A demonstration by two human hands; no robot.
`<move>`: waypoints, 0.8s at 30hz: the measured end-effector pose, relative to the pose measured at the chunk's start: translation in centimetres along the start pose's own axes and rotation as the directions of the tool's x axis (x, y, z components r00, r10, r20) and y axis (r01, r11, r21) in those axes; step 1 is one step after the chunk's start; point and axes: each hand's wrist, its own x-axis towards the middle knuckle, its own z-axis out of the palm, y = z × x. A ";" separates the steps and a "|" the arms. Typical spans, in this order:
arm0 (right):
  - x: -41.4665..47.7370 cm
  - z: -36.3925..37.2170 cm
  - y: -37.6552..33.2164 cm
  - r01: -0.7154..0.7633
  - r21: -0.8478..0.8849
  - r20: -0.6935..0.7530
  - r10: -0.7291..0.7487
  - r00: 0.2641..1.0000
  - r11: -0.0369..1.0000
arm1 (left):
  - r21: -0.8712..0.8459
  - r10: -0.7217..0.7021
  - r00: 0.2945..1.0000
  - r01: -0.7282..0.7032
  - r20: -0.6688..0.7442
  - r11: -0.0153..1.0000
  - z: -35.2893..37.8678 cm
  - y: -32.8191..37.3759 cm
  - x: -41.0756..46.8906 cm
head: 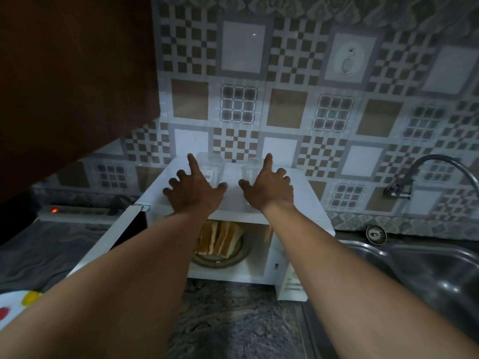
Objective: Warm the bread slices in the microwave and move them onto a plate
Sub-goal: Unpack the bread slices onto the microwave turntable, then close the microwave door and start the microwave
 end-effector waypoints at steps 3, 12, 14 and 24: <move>-2.2 -1.4 -0.9 -0.007 -0.025 0.000 0.007 1.000 1.000 | 0.003 0.036 0.999 -0.036 -0.004 0.999 -2.1 -1.0 -1.6; -14.2 -3.3 -4.1 0.071 -0.029 -0.046 -0.073 0.996 0.997 | -0.005 0.153 0.981 -0.153 0.121 0.988 -8.7 -9.0 -8.0; -17.4 -3.2 -5.2 0.088 -0.029 -0.041 -0.089 0.995 0.996 | 0.015 0.203 0.971 -0.207 0.129 0.978 -10.4 -11.7 -9.6; -28.9 -0.7 -9.5 0.105 0.000 0.037 -0.105 0.994 0.994 | -0.051 0.166 0.916 -0.158 0.366 0.986 -15.4 -20.9 -14.6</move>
